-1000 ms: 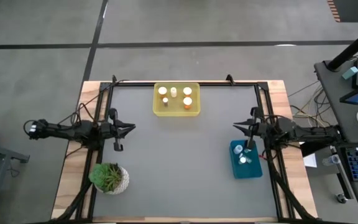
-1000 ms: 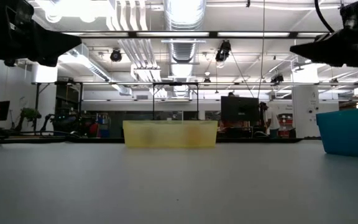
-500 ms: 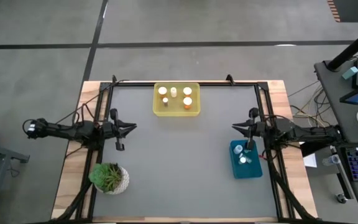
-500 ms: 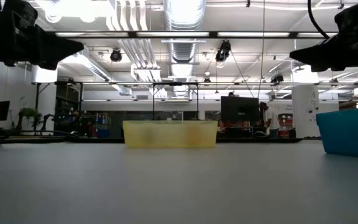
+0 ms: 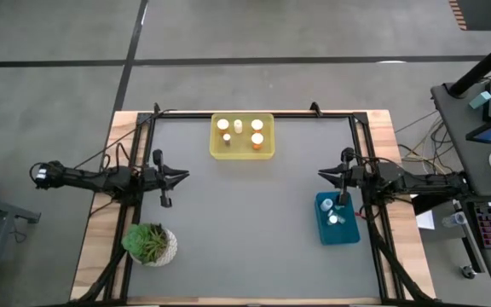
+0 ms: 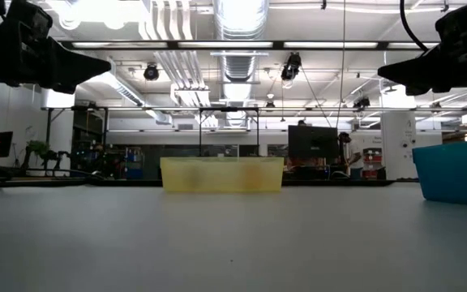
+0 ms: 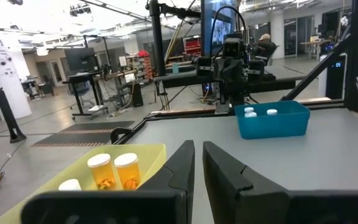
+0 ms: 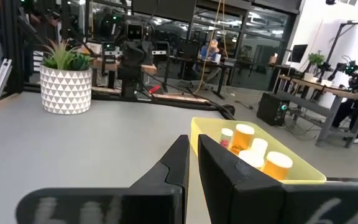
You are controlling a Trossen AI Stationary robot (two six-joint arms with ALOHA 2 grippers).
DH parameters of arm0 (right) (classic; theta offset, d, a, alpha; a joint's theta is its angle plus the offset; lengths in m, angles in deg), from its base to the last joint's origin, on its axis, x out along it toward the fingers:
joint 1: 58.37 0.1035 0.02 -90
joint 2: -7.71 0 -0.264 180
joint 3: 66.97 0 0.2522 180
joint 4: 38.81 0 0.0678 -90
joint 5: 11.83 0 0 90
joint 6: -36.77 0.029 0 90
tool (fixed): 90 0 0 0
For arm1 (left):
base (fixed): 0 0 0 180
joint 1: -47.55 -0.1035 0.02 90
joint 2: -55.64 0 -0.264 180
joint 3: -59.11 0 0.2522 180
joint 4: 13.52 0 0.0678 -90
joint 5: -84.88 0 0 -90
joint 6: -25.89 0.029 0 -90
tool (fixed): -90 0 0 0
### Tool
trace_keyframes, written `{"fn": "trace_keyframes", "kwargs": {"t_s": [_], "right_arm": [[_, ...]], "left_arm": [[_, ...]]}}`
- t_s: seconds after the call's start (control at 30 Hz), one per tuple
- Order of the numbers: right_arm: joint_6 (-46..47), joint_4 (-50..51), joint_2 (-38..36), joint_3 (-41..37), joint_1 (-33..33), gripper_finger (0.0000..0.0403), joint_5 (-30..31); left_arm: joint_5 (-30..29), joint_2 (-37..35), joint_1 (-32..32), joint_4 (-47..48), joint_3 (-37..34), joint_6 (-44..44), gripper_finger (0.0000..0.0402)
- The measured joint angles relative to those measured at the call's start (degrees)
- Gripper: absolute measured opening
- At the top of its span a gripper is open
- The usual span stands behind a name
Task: Pick and place medicine bottles into bin by pill shape (circle, oval)
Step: Return to Home Position
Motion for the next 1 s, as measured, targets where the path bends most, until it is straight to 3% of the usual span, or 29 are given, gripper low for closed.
{"fn": "trace_keyframes", "kwargs": {"t_s": [1.0], "right_arm": [[0.0, 0.0, 0.0, -0.1, 0.0, 0.0027, 0.0]], "left_arm": [[0.0, 3.0, 0.0, 0.0, 0.0, 0.0, 0.0015]]}}
